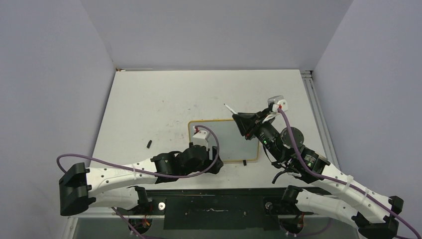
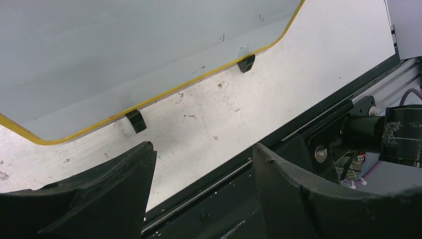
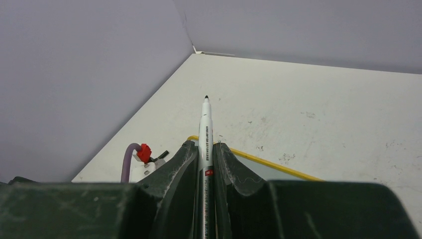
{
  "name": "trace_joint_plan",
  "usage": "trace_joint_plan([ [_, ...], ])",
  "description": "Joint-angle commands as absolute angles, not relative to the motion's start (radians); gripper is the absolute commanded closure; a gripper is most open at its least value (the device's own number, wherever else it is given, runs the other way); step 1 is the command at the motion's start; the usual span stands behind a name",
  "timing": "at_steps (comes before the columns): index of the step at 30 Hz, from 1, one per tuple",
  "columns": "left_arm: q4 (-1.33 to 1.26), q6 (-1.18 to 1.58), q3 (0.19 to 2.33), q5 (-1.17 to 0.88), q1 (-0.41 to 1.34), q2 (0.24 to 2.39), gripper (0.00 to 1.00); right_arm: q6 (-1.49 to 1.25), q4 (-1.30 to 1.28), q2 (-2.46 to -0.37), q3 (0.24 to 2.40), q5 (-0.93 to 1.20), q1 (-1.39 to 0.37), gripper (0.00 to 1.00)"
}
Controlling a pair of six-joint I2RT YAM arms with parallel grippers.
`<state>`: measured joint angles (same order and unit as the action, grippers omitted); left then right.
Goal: Write a sentence on the whiteboard
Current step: Move the whiteboard to the center of the board.
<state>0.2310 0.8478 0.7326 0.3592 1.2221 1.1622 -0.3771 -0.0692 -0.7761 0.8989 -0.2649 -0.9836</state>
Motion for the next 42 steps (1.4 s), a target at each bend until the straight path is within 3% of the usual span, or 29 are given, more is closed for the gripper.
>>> trace_joint_plan([
  [1,0.305,0.811,0.727,0.271,1.186,1.093,0.31,-0.371,-0.046,-0.769,0.904,-0.271,-0.992,0.95],
  [14,0.593,0.366,0.985,-0.053,0.720,0.934,0.29,-0.379,-0.090,-0.778,0.910,-0.236,-0.993,0.95],
  [23,0.297,0.214,0.858,-0.572,0.368,0.932,0.29,-0.431,-0.065,-0.804,0.867,-0.133,-0.993,0.95],
  [29,0.159,0.183,0.811,-0.853,0.221,0.998,0.29,-0.446,0.026,-0.820,0.804,-0.057,-0.994,0.95],
  [35,0.195,0.123,0.847,-0.904,0.197,1.064,0.33,-0.462,0.149,-0.841,0.737,-0.008,-0.996,0.95],
  [37,0.210,0.116,0.848,-0.835,0.191,1.065,0.34,-0.454,0.168,-0.853,0.724,-0.009,-0.996,0.95],
  [42,0.109,0.195,0.820,-0.837,0.188,1.090,0.40,-0.441,0.199,-0.885,0.712,-0.051,-1.009,0.95],
])
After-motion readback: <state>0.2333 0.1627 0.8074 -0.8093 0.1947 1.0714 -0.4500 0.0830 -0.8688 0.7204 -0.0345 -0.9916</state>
